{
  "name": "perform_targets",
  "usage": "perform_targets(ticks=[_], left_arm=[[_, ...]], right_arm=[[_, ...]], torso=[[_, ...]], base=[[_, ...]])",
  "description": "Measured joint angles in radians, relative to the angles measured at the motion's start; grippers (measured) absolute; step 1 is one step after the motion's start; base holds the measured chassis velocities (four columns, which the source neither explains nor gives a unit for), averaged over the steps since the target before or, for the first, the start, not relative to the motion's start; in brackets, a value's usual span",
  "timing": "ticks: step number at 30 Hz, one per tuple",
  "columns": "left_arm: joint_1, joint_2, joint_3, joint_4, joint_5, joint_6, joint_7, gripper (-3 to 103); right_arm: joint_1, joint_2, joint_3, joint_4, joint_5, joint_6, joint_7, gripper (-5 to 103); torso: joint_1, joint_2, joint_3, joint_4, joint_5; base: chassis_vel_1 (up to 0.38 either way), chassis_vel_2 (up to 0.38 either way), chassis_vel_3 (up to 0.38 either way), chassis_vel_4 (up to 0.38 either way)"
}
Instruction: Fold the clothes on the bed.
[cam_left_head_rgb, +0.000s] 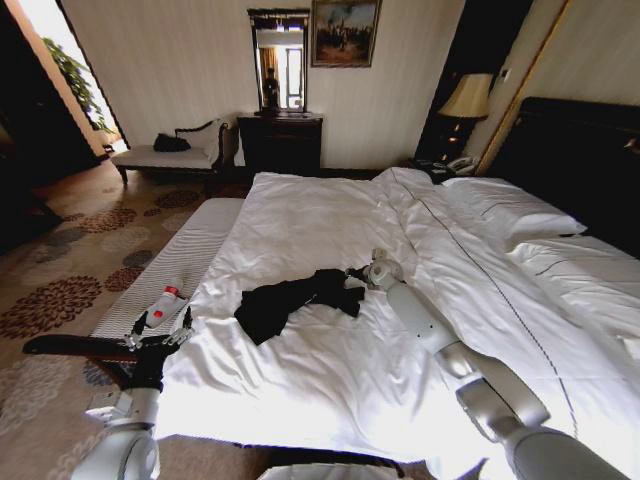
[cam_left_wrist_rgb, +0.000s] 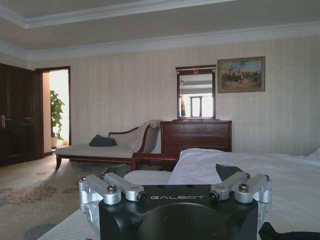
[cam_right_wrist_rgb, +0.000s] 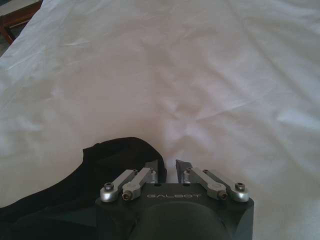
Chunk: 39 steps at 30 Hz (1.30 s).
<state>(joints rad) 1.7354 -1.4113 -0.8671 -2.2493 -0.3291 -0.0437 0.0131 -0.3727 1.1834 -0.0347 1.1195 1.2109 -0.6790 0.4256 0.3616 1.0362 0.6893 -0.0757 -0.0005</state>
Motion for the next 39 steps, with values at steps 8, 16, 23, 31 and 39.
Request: perform_targets(ticks=[8, 16, 23, 31, 39], left_arm=[[0.0, 0.0, 0.001, 0.002, 0.0, 0.0, 0.0, 100], [-0.001, 0.002, 0.001, 0.007, -0.001, 0.0, -0.001, 100], [-0.002, 0.005, 0.001, 0.009, -0.001, -0.001, -0.001, 100], [-0.002, 0.012, -0.003, 0.014, -0.001, -0.002, -0.001, 100], [-0.006, 0.014, -0.002, 0.019, -0.001, -0.003, -0.001, 100]], right_arm=[[-0.005, -0.003, 0.008, 0.022, 0.008, 0.0, 0.004, 11], [-0.011, -0.016, 0.014, 0.059, 0.043, -0.006, 0.026, 43], [-0.025, -0.02, 0.013, 0.07, 0.05, -0.018, 0.034, 65], [-0.028, -0.02, 0.013, 0.079, 0.06, -0.028, 0.038, 50], [-0.029, -0.024, 0.013, 0.078, 0.058, -0.028, 0.037, 18]], torso=[[0.0, 0.0, 0.0, 0.0002, 0.0], [0.0, 0.0, 0.0, 0.0001, 0.0], [0.0, 0.0, 0.0, 0.0001, -0.0001], [0.0, 0.0, 0.0, 0.0002, -0.0001], [0.0, 0.0, 0.0, 0.0001, 0.0]], base=[[0.0, 0.0, 0.0, 0.0], [0.0, 0.0, 0.0, 0.0], [0.0, 0.0, 0.0, 0.0], [0.0, 0.0, 0.0, 0.0], [0.0, 0.0, 0.0, 0.0]])
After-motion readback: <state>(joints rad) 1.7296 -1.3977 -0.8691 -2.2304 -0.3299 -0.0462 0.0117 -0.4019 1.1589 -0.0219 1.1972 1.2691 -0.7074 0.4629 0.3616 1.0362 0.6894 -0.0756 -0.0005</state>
